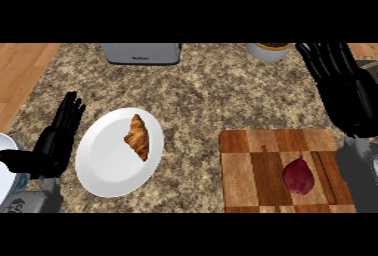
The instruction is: Pick the pear from the cutting board and place it in the basket
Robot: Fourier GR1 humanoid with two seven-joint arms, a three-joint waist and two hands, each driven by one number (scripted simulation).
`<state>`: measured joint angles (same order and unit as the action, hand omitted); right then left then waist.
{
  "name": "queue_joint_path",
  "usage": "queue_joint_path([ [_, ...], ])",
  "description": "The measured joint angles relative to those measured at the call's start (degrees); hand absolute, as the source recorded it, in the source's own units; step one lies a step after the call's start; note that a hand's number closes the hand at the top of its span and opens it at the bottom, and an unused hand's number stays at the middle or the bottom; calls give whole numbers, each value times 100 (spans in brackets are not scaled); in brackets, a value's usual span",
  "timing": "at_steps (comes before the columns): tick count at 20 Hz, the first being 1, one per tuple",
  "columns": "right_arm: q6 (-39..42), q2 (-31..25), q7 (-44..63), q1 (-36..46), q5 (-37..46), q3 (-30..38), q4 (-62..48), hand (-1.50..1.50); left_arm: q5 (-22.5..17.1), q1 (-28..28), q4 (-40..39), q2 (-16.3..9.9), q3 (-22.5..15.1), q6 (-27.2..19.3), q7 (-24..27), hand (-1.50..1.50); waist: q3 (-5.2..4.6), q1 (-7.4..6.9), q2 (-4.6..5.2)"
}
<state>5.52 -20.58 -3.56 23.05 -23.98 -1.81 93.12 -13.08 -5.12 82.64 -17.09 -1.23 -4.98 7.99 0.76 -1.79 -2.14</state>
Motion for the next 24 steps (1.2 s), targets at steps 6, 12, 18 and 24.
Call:
queue_joint_path([
  [6, 104, 157, -297, -246, -822, 837, -433, 150, 69, 514, -408, -22, -151, -100, -865, 0, -41, 156, 203],
  [12, 147, 682, -892, -795, -67, 139, -341, -150, 158, 814, -506, -64, -392, -43, -1547, 0, -38, 164, 194],
  [18, -963, 405, -44, -929, 1271, -256, 1, -150, 147, 906, -407, -153, -365, -9, -1803, 0, -48, 235, 160],
  [24, -1000, -1172, 1233, -1091, 2352, -18, 383, -150, 183, 1072, -279, -150, -348, -95, -1860, 0, -61, 365, 120],
])
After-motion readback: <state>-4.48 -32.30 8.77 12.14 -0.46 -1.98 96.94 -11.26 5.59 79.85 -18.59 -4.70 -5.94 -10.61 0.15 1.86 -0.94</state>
